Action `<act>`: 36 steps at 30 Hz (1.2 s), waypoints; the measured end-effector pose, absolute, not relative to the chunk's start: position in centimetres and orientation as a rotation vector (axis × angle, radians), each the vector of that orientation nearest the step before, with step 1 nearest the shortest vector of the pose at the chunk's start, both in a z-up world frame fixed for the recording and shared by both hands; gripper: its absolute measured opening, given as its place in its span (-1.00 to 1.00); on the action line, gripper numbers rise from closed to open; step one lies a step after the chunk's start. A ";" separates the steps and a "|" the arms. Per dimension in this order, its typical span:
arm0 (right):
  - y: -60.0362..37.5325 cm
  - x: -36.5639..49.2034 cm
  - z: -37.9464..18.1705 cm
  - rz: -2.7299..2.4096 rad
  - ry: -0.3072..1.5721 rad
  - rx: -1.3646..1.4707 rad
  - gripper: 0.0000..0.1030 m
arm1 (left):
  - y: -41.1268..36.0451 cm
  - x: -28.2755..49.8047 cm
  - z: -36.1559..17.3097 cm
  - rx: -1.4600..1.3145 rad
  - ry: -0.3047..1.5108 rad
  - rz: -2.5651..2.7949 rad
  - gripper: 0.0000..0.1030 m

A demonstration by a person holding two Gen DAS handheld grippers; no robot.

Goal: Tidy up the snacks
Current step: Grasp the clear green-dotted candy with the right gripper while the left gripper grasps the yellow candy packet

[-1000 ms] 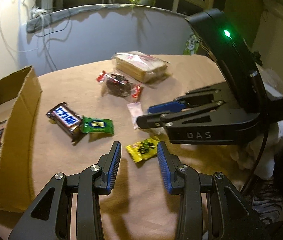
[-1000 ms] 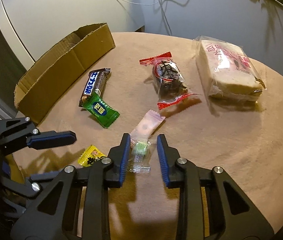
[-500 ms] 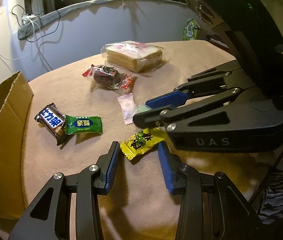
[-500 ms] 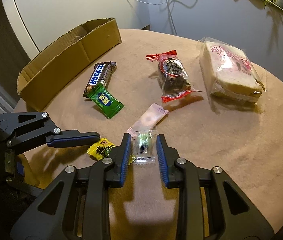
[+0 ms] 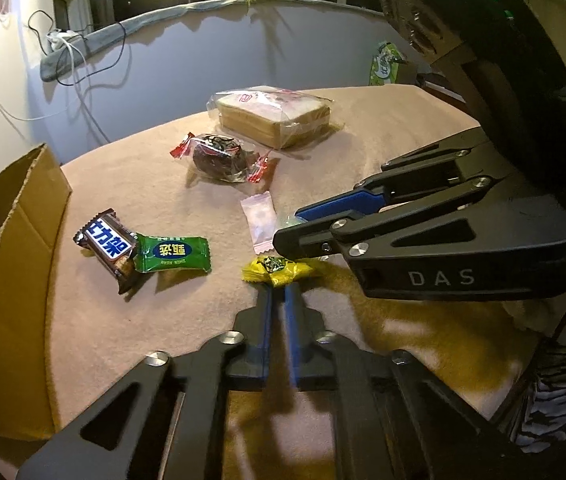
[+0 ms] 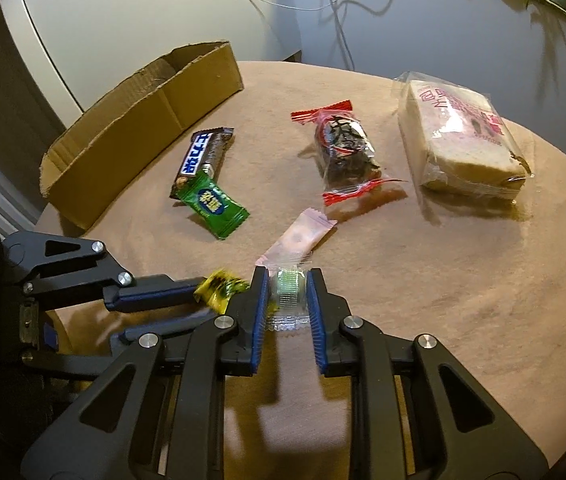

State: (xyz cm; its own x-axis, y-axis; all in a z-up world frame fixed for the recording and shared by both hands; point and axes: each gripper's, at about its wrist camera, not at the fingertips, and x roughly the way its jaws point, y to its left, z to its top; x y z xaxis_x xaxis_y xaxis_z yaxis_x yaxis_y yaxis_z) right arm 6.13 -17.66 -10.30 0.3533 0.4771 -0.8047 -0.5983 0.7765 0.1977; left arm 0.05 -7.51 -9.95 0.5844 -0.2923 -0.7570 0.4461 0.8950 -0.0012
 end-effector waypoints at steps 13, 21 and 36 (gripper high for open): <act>-17.6 6.2 -10.3 0.713 0.995 -0.132 -0.61 | -7.8 0.3 -9.7 0.226 0.831 -0.400 0.33; -20.5 7.2 -9.0 0.667 0.966 -0.041 -0.61 | -8.1 2.4 -9.4 0.183 0.876 -0.402 0.23; -21.4 7.2 -8.8 0.638 0.949 -0.038 -0.61 | -8.3 1.9 -9.7 0.187 0.873 -0.401 -0.87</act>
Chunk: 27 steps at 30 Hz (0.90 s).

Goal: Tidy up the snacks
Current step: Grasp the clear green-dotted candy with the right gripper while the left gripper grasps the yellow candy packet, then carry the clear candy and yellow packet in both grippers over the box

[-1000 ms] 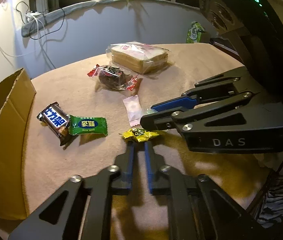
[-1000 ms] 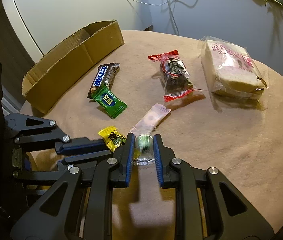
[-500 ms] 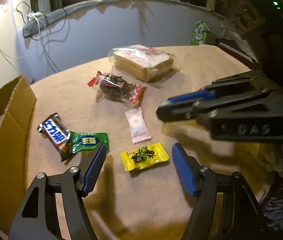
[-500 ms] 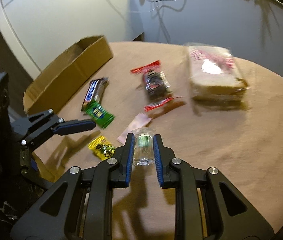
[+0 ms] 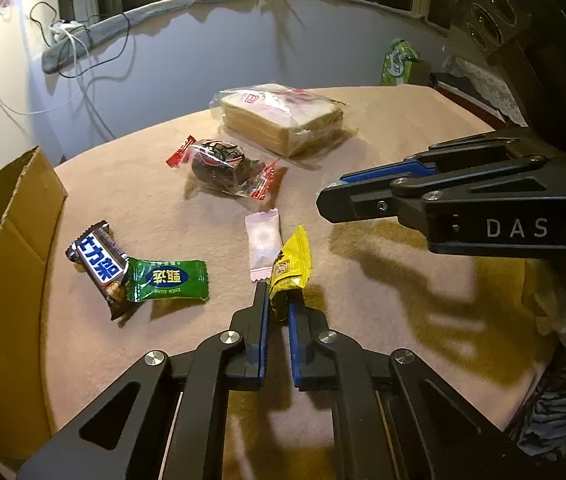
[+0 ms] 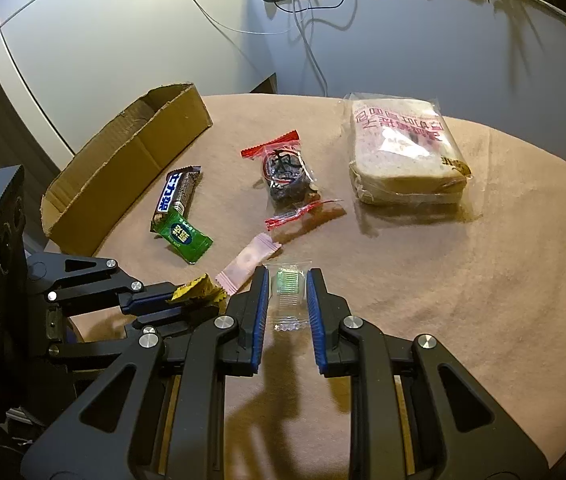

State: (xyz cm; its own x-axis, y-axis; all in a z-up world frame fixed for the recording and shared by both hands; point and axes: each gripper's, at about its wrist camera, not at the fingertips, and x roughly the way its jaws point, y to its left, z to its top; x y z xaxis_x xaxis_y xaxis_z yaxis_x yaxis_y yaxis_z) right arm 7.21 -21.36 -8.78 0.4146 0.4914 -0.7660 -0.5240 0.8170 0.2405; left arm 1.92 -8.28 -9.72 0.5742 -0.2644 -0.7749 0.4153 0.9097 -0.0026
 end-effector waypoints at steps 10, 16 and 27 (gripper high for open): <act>-21.0 7.2 -8.9 0.642 0.948 -0.045 -0.61 | -7.5 1.9 -8.8 0.130 0.854 -0.402 -0.89; -20.8 7.0 -7.9 0.644 0.924 -0.041 -0.61 | -6.4 1.7 -7.5 0.086 0.822 -0.403 -0.89; -16.2 6.6 -4.4 0.693 0.854 -0.061 -0.61 | -1.6 0.8 -4.4 -0.026 0.730 -0.343 -0.89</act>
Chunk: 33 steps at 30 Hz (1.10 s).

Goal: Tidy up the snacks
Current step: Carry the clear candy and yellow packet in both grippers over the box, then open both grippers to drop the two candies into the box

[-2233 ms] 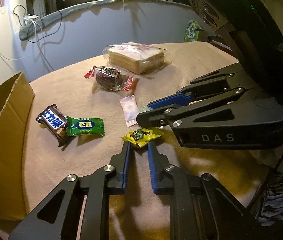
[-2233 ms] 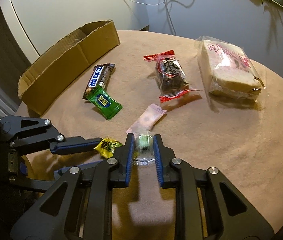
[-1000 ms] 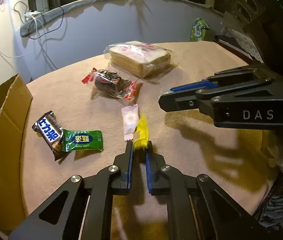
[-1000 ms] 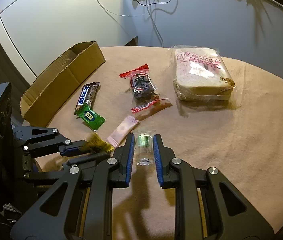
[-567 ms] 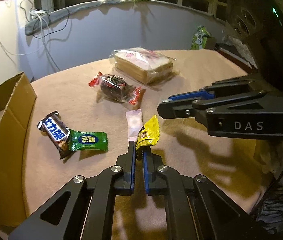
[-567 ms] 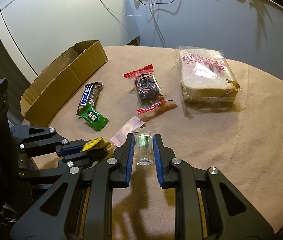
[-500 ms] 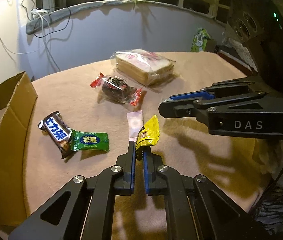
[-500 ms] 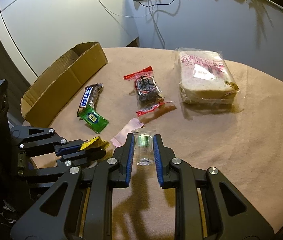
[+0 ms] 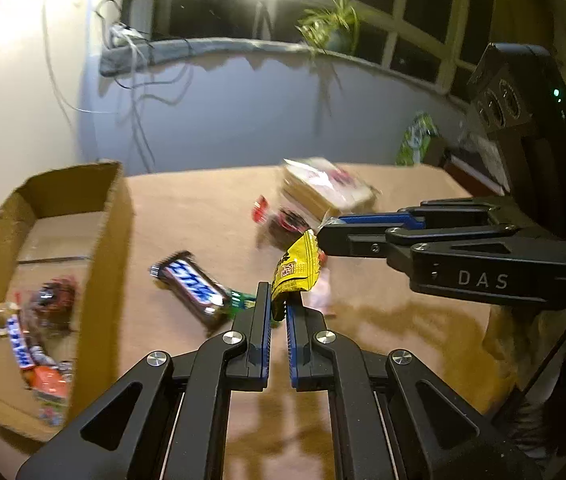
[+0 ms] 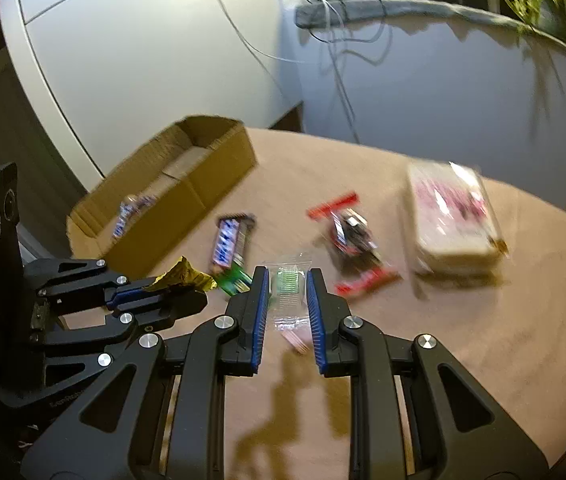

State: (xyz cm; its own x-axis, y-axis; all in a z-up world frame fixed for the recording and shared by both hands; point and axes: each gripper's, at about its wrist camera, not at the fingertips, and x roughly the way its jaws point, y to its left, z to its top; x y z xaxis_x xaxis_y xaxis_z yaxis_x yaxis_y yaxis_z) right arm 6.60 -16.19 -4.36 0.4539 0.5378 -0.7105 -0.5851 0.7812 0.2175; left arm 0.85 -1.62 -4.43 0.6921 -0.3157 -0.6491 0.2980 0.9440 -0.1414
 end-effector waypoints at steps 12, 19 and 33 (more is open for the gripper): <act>-8.4 7.3 -2.0 0.775 0.811 -0.067 -0.61 | 5.6 -0.4 -2.7 -0.130 0.649 -0.227 -0.89; -4.0 7.4 -1.6 0.826 0.796 -0.086 -0.61 | 9.2 -0.9 -2.8 -0.152 0.624 -0.147 -0.89; 2.2 11.0 -3.7 0.829 0.846 -0.153 -0.61 | 12.6 -0.9 -3.8 -0.163 0.642 -0.068 -0.89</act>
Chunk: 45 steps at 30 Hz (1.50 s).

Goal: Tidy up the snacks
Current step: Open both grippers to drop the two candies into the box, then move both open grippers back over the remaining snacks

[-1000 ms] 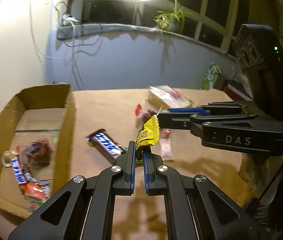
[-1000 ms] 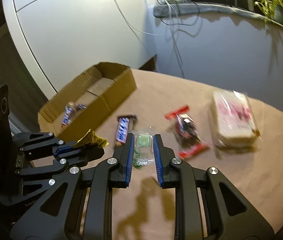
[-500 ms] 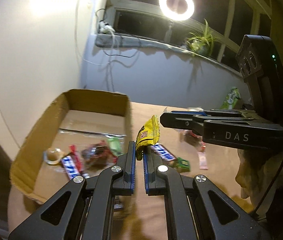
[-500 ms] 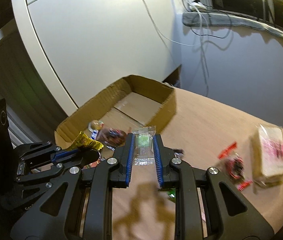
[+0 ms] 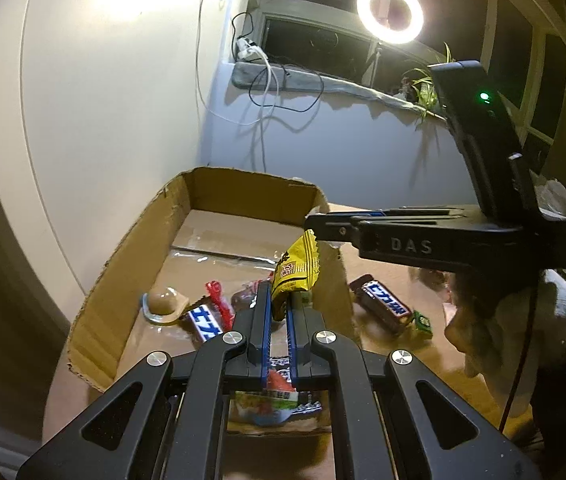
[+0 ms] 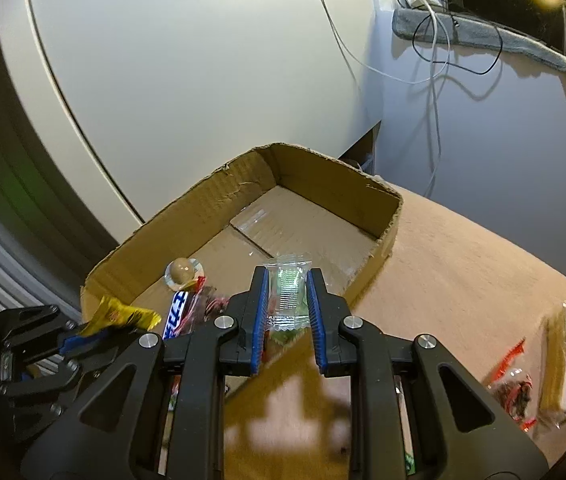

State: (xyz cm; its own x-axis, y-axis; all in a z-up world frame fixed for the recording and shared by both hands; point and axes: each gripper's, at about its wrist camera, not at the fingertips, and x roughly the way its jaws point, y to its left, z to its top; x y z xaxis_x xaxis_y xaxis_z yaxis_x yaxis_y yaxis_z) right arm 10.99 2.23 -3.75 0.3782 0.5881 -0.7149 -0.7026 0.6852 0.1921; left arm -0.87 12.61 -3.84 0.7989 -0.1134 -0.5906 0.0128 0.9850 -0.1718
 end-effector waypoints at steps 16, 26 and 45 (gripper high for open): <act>2.5 11.6 -3.5 0.816 0.833 -0.133 0.30 | 13.2 -0.8 -4.0 -0.171 0.645 -0.037 -0.36; -1.6 11.7 -2.8 0.755 0.810 -0.093 0.31 | 12.2 -0.9 -3.4 -0.181 0.613 -0.072 -0.36; -14.1 11.3 -4.4 0.649 0.848 -0.054 0.31 | 4.3 0.4 -3.4 -0.100 0.657 -0.233 -0.36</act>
